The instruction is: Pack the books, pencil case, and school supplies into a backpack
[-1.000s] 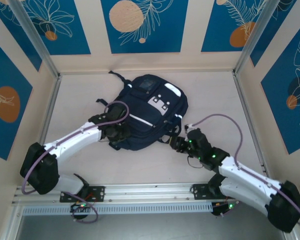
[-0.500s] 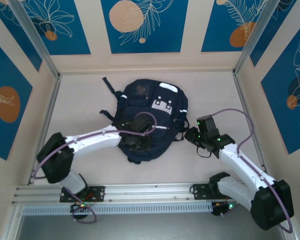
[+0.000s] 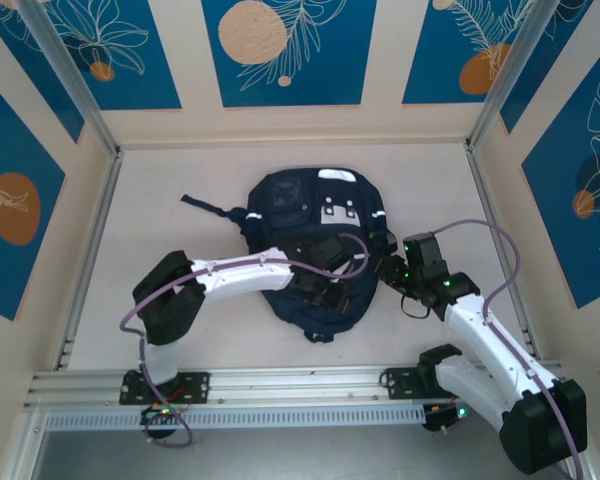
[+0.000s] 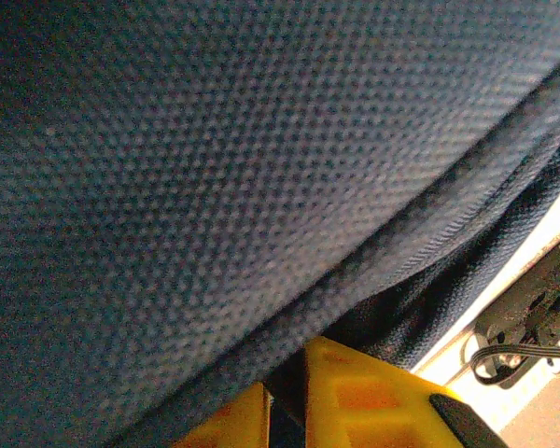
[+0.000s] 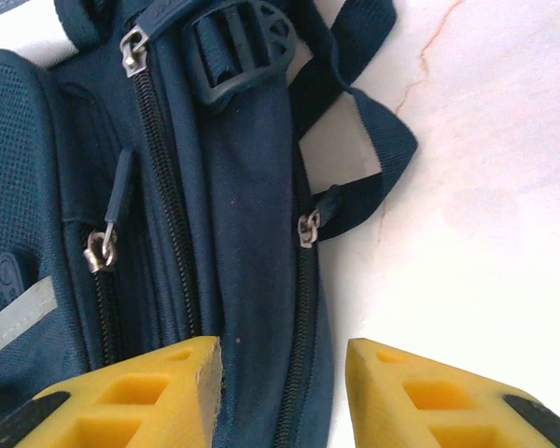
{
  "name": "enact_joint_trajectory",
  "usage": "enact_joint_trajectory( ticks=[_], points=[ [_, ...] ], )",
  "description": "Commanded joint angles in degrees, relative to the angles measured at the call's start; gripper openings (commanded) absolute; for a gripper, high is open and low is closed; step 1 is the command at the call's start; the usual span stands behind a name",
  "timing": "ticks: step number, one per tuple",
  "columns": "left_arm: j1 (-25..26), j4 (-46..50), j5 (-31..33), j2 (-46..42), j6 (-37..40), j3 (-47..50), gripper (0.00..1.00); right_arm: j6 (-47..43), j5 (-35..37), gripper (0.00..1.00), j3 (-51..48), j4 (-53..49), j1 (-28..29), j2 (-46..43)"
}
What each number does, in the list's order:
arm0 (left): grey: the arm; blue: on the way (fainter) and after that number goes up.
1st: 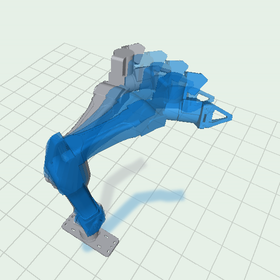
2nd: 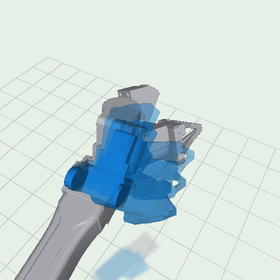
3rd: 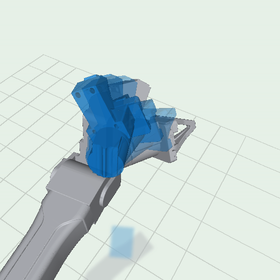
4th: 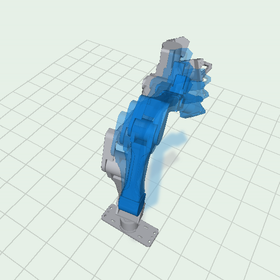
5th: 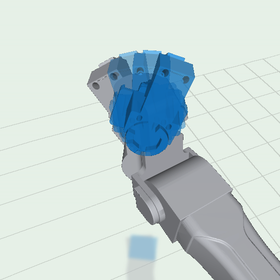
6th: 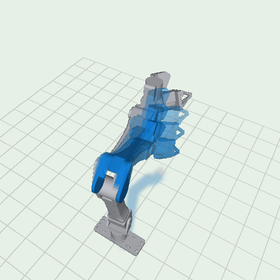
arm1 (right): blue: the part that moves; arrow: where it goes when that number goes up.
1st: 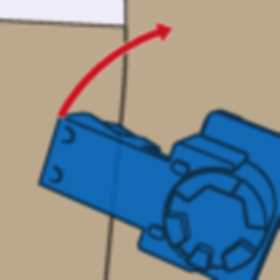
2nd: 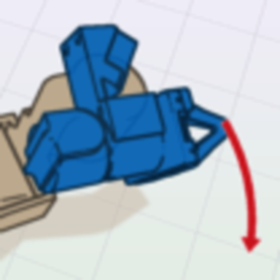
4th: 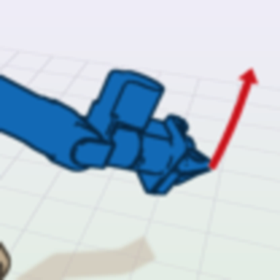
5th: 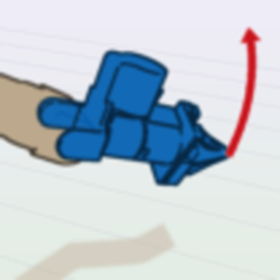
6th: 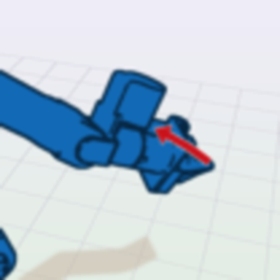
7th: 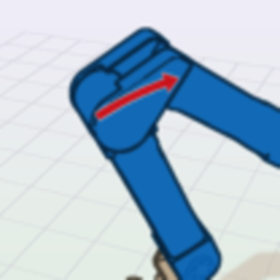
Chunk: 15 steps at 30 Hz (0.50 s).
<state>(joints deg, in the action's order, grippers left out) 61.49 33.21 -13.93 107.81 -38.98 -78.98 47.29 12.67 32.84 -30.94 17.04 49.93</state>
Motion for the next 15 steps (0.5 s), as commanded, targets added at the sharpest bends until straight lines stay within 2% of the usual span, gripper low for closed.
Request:
enact_joint_trajectory(
  ticks=[1, 3, 4, 5, 6, 7, 8, 10, 12, 15],
  points=[
    [1.27, -2.42, -3.06, -2.33, 4.89, 0.12, 0.15, -2.08, -0.27, 0.4, 1.24, -1.68, -1.06, -0.71],
    [1.22, -1.83, -3.0, -3.09, 5.46, 0.36, 0.23, -3.33, -0.9, 0.43, 1.56, -1.21, -1.15, -0.66],
    [1.33, -1.82, -3.46, -3.6, 5.95, 0.72, 0.33, -3.96, -1.23, 0.46, 1.85, -0.98, -1.2, -0.77],
    [1.35, -2.6, -4.59, -4.69, 6.83, 1.8, 0.46, -4.64, -1.9, 0.55, 2.41, -0.93, -1.22, -0.76],
    [1.39, -4.51, -6.04, -6.19, 7.83, 3.39, 0.88, -5.99, -3.44, 0.66, 2.97, -0.81, -1.22, -0.85],
    [1.41, -6.89, -6.57, -8.75, 8.24, 5.71, 1.0, -8.72, -5.89, 0.82, 3.66, -0.48, -0.99, -1.21],
    [1.35, -8.82, -5.44, -11.62, 8.27, 7.86, 1.0, -10.5, -6.31, 1.0, 4.36, -0.58, -0.28, -1.9],
    [1.19, -10.98, -2.17, -17.99, 9.37, 10.66, 1.0, -13.58, -5.85, 0.99, 6.15, -1.75, 0.85, -3.68],
    [0.76, -11.24, 3.9, -24.96, 11.62, 12.24, 1.0, -16.06, -5.6, 0.99, 8.64, -2.75, 1.26, -5.04],
    [-0.22, -7.9, 20.11, -34.77, 16.07, 12.47, 1.0, -19.41, -4.62, 0.99, 13.72, -3.15, 1.16, -4.37]
  ],
)
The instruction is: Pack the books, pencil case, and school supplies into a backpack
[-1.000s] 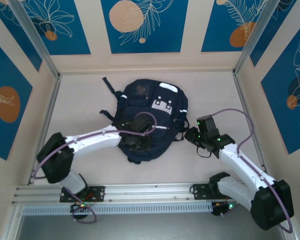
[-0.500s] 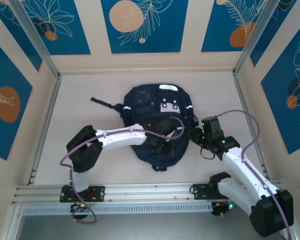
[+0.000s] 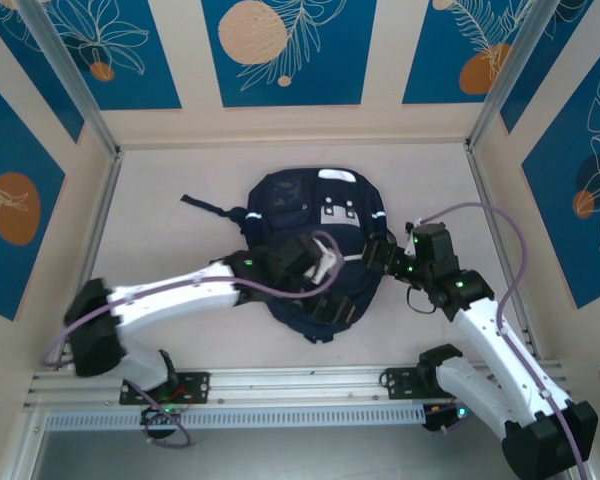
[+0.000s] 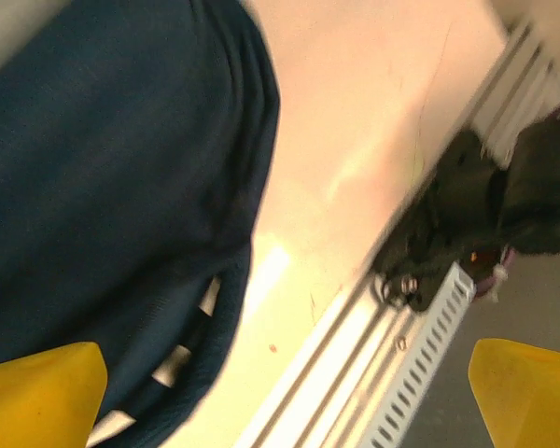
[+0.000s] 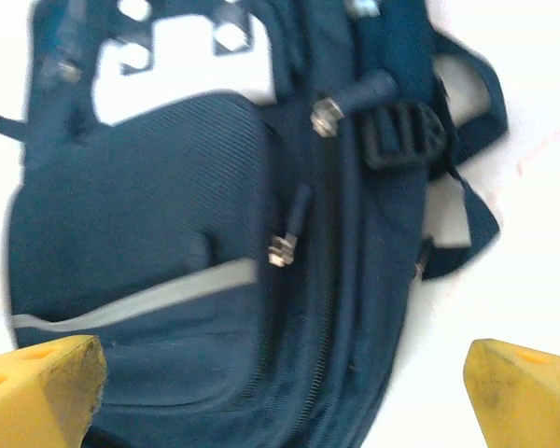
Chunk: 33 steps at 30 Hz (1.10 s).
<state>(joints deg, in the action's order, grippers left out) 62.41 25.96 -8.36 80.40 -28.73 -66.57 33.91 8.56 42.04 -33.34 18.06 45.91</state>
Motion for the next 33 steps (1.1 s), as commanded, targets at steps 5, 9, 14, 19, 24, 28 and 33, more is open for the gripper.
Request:
enact_joint_trajectory(
  ticks=[5, 9, 14, 19, 24, 28, 33],
  points=[
    [-3.72, -7.22, 49.91, -18.1, 18.36, 8.6, 1.0, -8.33, 11.97, 0.99, 2.83, 9.0, 0.1, -1.14],
    [-14.98, -12.8, 38.39, -21.09, 32.33, 15.53, 1.0, -16.98, 16.15, 0.99, -5.54, 23.36, -0.21, -2.67],
    [-33.29, -11.28, 21.17, -18.04, 28.09, 17.69, 1.0, -31.6, 9.62, 0.99, -22.93, 50.55, -4.08, -2.57],
    [-43.74, -28.25, 20.52, -23.54, 29.98, 32.18, 1.0, -32.46, 6.02, 0.99, -31.91, 67.01, -10.86, 4.2],
    [-51.9, -40.48, 17.55, -20.3, 32.32, 41.19, 1.0, -31.11, 0.32, 0.99, -32.2, 79.75, -17.66, 17.5],
    [-54.5, -54.1, 19.15, -12.57, 28.44, 45.62, 1.0, -28.78, -2.36, 0.99, -28.66, 80.81, -20.39, 24.17],
    [-55.02, -61.11, 12.24, -2.68, 35.26, 42.89, 1.0, -24.01, -6.19, 0.99, -27.43, 83.72, -22.79, 28.07]
  ],
)
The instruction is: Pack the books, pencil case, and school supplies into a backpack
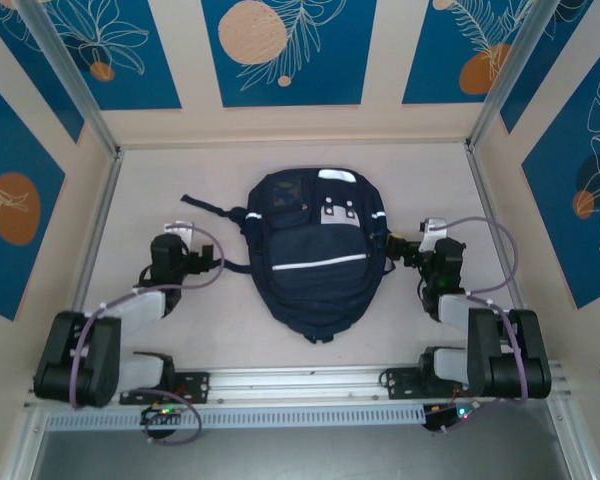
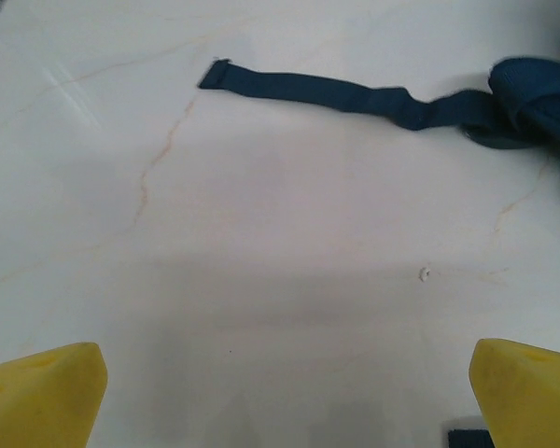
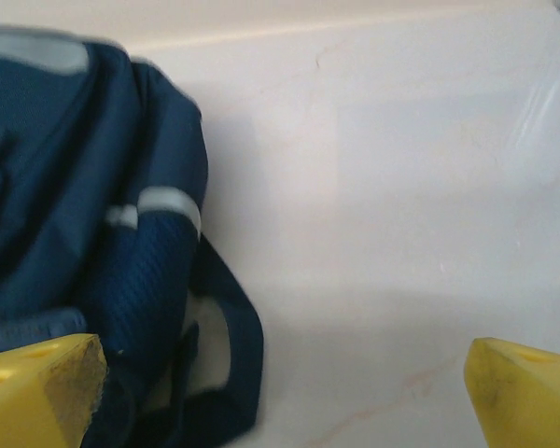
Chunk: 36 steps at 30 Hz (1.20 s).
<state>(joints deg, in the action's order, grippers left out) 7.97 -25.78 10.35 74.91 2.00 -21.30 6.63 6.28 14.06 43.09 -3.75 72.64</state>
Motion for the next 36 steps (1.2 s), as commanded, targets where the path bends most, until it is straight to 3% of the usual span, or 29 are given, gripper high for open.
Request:
enact_joint_trajectory(
  ticks=[1, 5, 7, 11, 13, 14, 19, 22, 24, 26, 28, 33, 36],
  points=[
    [-0.58, -8.23, -10.38, 4.89, 6.6, -4.35, 1.0, 4.24, -3.23, 0.99, -1.44, 13.83, -1.08, 3.67],
    [-1.74, -5.75, -13.82, 10.41, 5.97, -9.25, 1.0, 6.35, -2.12, 0.99, -5.19, 36.9, -1.57, 19.15],
    [-3.04, -6.63, -11.32, 11.85, 3.23, -9.64, 1.0, 5.68, -4.0, 0.99, -2.51, 23.77, -2.02, 13.83],
    [-3.77, -16.1, -9.08, 11.69, 1.43, -4.37, 1.0, 2.48, -4.38, 0.99, 3.77, 13.7, 0.41, 14.17],
    [-3.79, -25.9, -5.85, 14.01, 0.24, -0.54, 1.0, 0.33, -3.93, 0.99, 8.19, 7.4, 2.25, 15.33],
    [-3.67, -22.2, -5.53, 12.73, 0.21, -1.09, 1.0, -1.58, -3.7, 0.99, 9.44, 4.4, 3.64, 15.0],
    [-3.69, -21.78, -5.95, 13.18, 0.46, -1.73, 1.0, -1.58, 2.07, 0.99, 8.03, 7.6, 5.36, 15.13],
    [-3.7, -22.24, -5.95, 13.45, 0.46, -1.73, 1.0, 1.39, 9.78, 0.99, 7.5, 8.13, 5.44, 14.98],
    [-3.66, -22.2, -5.95, 13.36, 0.46, -1.72, 1.0, 0.02, 6.85, 0.99, 7.18, 8.53, 5.35, 14.85],
    [-3.67, -22.19, -6.04, 13.37, 0.46, -1.64, 1.0, -4.8, -6.67, 0.99, 6.88, 8.97, 4.71, 14.66],
    [-3.69, -22.25, -6.04, 13.25, 0.46, -1.64, 1.0, -3.83, -12.69, 0.99, 6.74, 9.68, 2.59, 14.9],
    [-3.66, -22.37, -5.95, 13.17, 0.46, -1.55, 1.0, -0.98, -2.72, 0.99, 9.5, 4.37, 3.42, 15.04],
    [-3.66, -22.47, -6.04, 13.06, 0.46, -1.46, 1.0, -1.05, -2.42, 0.99, 8.99, 5.04, 3.57, 14.82]
  ],
)
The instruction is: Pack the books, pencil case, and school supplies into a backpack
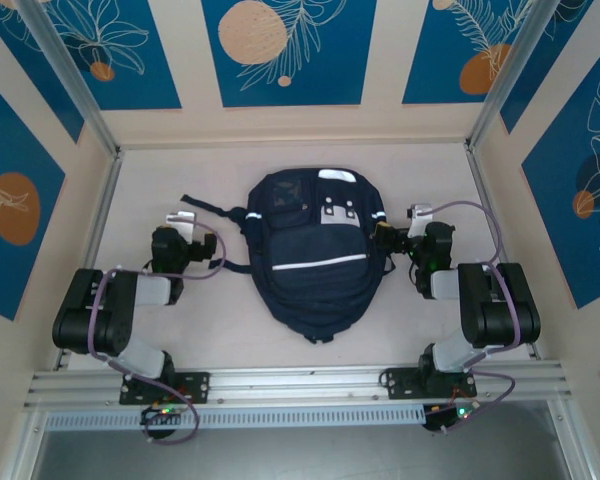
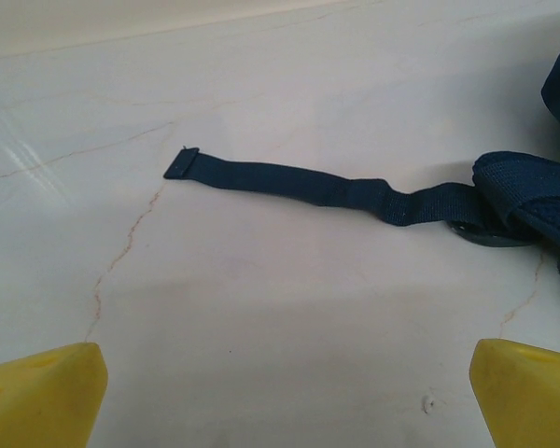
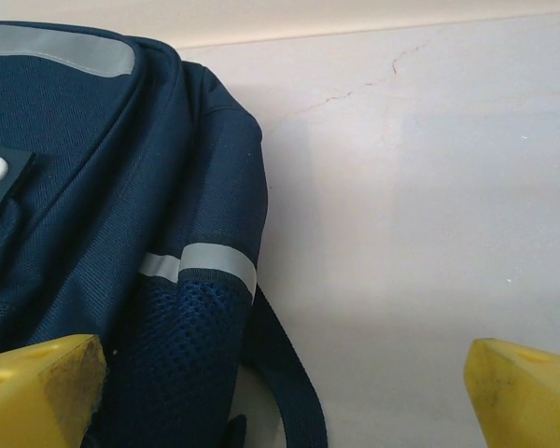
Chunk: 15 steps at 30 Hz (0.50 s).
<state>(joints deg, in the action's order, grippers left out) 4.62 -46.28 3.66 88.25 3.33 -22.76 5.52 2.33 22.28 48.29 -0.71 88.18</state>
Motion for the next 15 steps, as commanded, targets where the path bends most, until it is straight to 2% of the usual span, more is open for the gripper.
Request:
enact_joint_trajectory(
  ticks=[1, 9, 15],
  points=[
    [-0.32, -1.97, 0.66, -0.22, -0.87, 0.07, 1.0, 0.1, 1.58, 0.99, 0.67, 0.33, 0.52, -0.65],
    [-0.32, -1.94, 0.65, -0.27, -0.87, 0.0, 1.0, -0.07, 1.54, 0.99, 0.74, 0.13, 0.66, -0.64],
    [-0.32, -1.88, 0.65, -0.18, -0.86, 0.01, 1.0, -0.96, -1.95, 0.99, 0.73, 0.09, 0.33, -0.72]
  ],
)
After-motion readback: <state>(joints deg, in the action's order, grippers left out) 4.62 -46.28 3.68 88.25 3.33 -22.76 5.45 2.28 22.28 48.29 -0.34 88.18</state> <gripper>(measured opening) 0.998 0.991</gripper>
